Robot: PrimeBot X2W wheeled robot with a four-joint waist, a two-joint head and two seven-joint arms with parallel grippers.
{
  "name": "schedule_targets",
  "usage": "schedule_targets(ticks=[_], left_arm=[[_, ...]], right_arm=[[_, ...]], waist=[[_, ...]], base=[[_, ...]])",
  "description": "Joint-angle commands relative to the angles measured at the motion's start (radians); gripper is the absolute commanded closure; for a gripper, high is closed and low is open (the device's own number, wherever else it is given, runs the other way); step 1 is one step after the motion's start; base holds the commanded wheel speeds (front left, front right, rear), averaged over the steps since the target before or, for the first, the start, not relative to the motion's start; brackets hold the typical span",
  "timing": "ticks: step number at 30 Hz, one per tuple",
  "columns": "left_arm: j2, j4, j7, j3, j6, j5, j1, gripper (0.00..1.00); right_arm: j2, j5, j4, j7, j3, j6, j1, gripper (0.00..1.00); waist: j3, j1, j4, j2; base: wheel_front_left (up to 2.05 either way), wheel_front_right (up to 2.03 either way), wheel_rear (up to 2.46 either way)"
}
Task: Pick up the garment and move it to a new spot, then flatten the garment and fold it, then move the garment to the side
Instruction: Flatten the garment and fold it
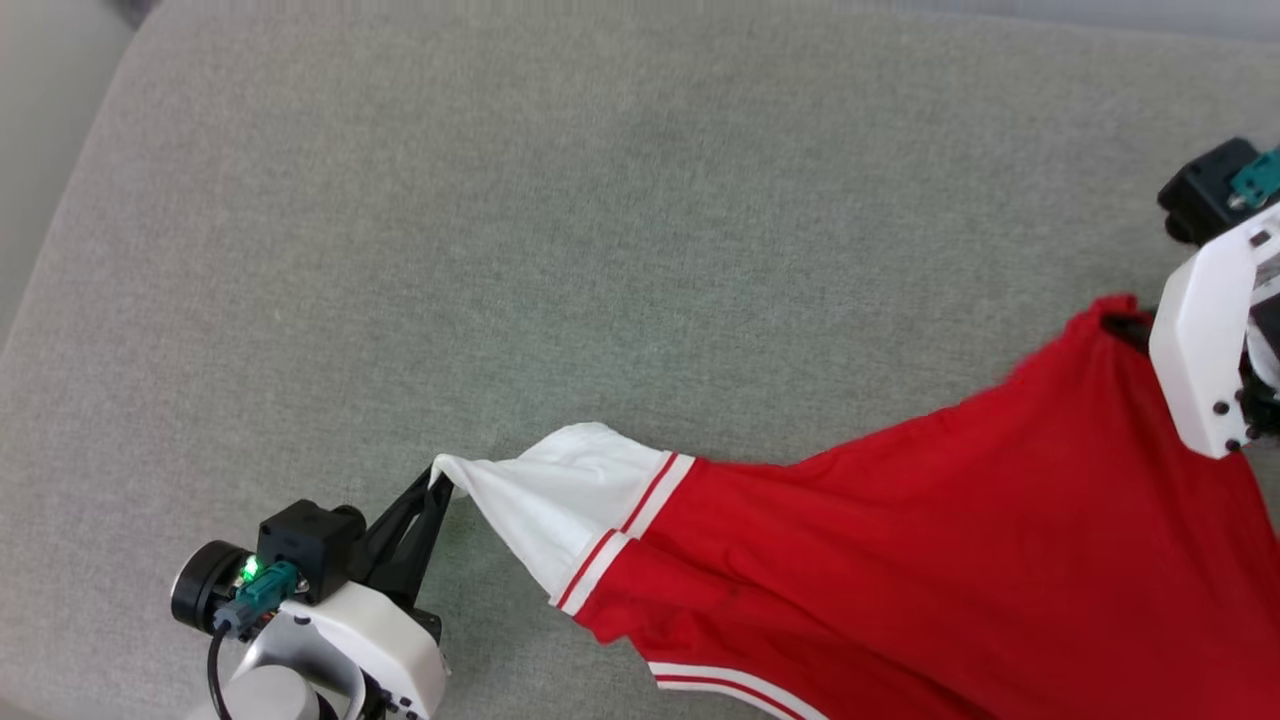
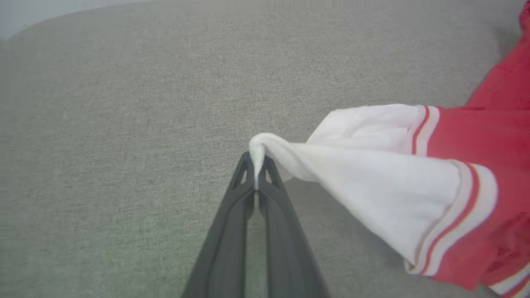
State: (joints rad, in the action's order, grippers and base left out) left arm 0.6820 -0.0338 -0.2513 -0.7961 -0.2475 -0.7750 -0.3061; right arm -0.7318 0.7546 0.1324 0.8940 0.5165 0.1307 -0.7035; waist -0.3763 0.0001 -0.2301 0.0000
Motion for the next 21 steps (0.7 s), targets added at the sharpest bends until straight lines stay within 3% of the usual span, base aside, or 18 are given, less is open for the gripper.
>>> schedule_targets(ticks=[1, 10, 17, 21], left_arm=[[0.010, 0.005, -0.003, 0.005, -0.006, 0.010, 0.001, 1.00], [0.072, 0.061, 0.034, 0.049, -0.015, 0.052, -0.125, 1.00], [0.113, 0.104, 0.098, 0.112, 0.023, 0.092, -0.353, 1.00], [0.107, 0.103, 0.137, 0.152, 0.063, 0.084, -0.507, 1.00]], right_arm=[[-0.012, -0.005, -0.013, -0.029, 0.001, 0.000, -0.023, 1.00], [-0.029, -0.018, -0.064, -0.223, -0.031, 0.000, -0.049, 1.00], [0.036, -0.096, -0.077, -0.323, -0.128, 0.000, -0.130, 1.00], [0.089, -0.159, -0.074, -0.355, -0.176, 0.000, -0.212, 1.00]], waist=[[0.047, -0.0001, 0.026, 0.0000], [0.124, -0.0001, 0.084, 0.0000], [0.087, -0.0001, 0.124, 0.0000], [0.042, -0.0001, 0.144, 0.0000]], base=[[0.00, 0.00, 0.00], [0.00, 0.00, 0.00], [0.00, 0.00, 0.00], [0.00, 0.00, 0.00]])
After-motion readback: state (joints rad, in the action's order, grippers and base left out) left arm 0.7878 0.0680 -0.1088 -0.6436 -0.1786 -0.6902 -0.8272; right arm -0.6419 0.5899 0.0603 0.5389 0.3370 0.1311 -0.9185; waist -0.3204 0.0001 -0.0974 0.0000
